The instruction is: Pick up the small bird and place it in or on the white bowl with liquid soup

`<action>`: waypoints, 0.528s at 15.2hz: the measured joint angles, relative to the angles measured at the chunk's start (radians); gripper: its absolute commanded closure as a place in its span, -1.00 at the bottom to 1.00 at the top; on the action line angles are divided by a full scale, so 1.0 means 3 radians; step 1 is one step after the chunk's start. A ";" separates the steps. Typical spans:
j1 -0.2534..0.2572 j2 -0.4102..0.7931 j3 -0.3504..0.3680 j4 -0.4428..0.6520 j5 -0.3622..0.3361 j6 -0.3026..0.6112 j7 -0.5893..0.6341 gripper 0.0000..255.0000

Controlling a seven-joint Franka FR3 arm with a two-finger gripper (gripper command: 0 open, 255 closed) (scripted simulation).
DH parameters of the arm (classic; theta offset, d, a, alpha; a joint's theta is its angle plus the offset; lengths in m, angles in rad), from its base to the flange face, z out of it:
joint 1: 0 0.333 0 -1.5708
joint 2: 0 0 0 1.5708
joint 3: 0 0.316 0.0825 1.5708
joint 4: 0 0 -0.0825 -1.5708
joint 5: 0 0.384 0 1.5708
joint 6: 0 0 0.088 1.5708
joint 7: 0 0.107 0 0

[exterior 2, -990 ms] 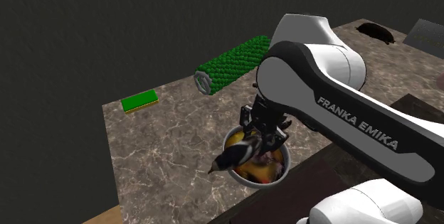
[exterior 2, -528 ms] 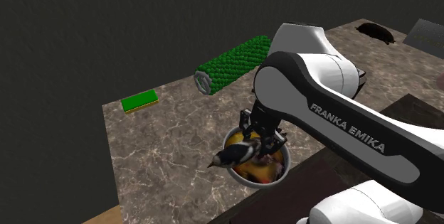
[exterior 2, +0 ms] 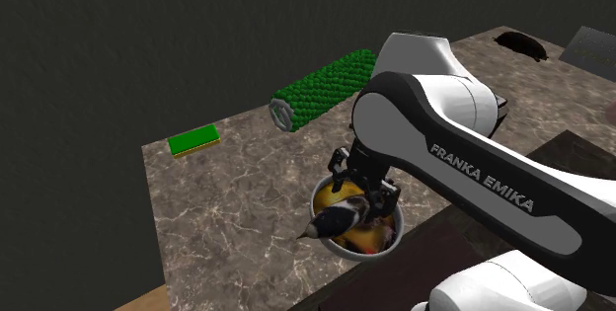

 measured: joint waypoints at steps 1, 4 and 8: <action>0.0000 0.0000 0.0000 0.0000 0.0000 0.0000 0.0000 -1.00; -0.0042 0.0050 -0.0098 0.0218 -0.0095 -0.0179 0.0002 -1.00; -0.0069 0.0097 -0.0169 0.0419 -0.0161 -0.0338 0.0018 -1.00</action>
